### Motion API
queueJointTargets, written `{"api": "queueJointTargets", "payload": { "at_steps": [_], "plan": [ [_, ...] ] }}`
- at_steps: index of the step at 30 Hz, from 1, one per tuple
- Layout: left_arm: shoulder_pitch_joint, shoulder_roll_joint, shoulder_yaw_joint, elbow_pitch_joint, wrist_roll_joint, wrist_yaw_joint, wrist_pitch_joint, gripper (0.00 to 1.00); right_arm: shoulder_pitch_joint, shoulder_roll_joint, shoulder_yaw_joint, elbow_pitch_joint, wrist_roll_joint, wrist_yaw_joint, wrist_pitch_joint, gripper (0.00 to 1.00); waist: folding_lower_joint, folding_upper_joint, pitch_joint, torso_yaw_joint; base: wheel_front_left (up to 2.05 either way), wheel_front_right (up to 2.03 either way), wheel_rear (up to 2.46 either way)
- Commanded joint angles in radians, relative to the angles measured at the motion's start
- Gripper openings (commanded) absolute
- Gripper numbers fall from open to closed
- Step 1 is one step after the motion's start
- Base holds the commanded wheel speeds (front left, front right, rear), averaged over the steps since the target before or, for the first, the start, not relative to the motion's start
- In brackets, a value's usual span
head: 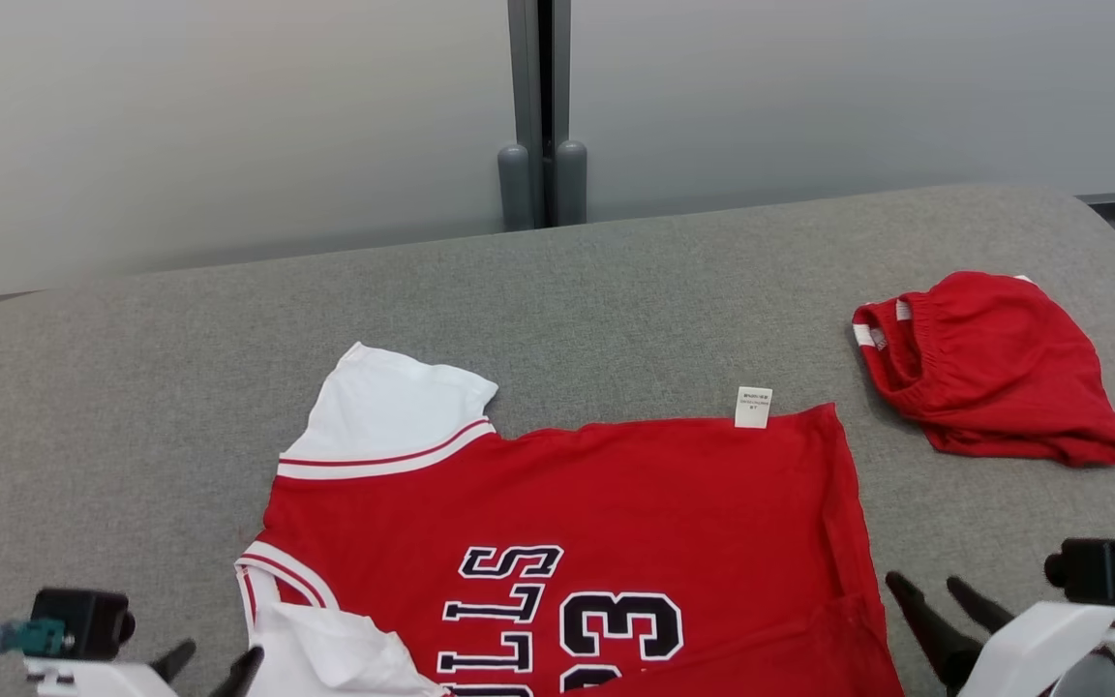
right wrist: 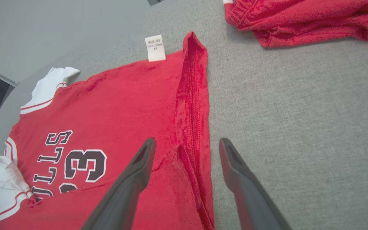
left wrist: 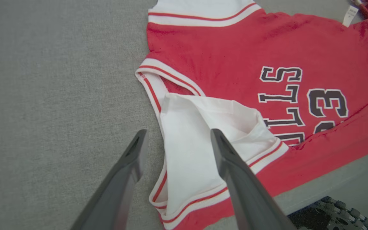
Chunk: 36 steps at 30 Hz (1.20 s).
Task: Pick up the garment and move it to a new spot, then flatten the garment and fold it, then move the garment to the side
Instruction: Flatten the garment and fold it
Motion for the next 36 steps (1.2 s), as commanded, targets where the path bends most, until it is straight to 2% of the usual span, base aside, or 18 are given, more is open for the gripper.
{"api": "queueJointTargets", "payload": {
  "at_steps": [1,4,8,14,21,25,36],
  "plan": [
    [-0.031,0.009,0.007,-0.007,0.013,-0.008,-0.003,1.00,-0.021,-0.001,-0.008,-0.007,-0.004,0.000,-0.017,1.00,0.0000,0.0000,0.011,-0.004,0.00,0.00,0.00],
    [-0.132,0.020,0.018,-0.019,0.038,-0.033,0.010,1.00,-0.088,0.000,-0.017,-0.006,-0.020,0.000,-0.058,1.00,0.0000,0.0000,0.048,-0.013,0.00,0.00,0.00],
    [-0.295,0.033,0.006,0.000,0.067,-0.088,0.072,1.00,-0.214,0.007,-0.012,0.036,-0.048,0.000,-0.080,1.00,0.0000,0.0000,0.123,-0.034,0.00,0.00,0.00],
    [-0.557,-0.006,-0.025,0.114,0.043,-0.201,0.204,1.00,-0.417,0.022,0.015,0.151,-0.066,0.000,-0.073,1.00,0.0000,0.0000,0.236,-0.063,0.00,0.00,0.00],
    [-0.800,-0.048,-0.054,0.299,0.022,-0.286,0.340,1.00,-0.595,0.017,0.097,0.325,-0.043,0.000,-0.054,1.00,0.0000,0.0000,0.355,-0.094,0.00,0.00,0.00],
    [-0.910,-0.061,-0.081,0.389,0.042,-0.317,0.377,1.00,-0.657,0.016,0.137,0.388,-0.022,0.000,-0.064,1.00,0.0000,0.0000,0.400,-0.107,0.00,0.00,0.00],
    [-1.055,-0.058,-0.146,0.573,0.061,-0.346,0.430,1.00,-0.728,0.017,0.261,0.456,0.041,0.000,-0.105,1.00,0.0000,0.0000,0.462,-0.159,0.00,0.00,0.00]
  ]
}}
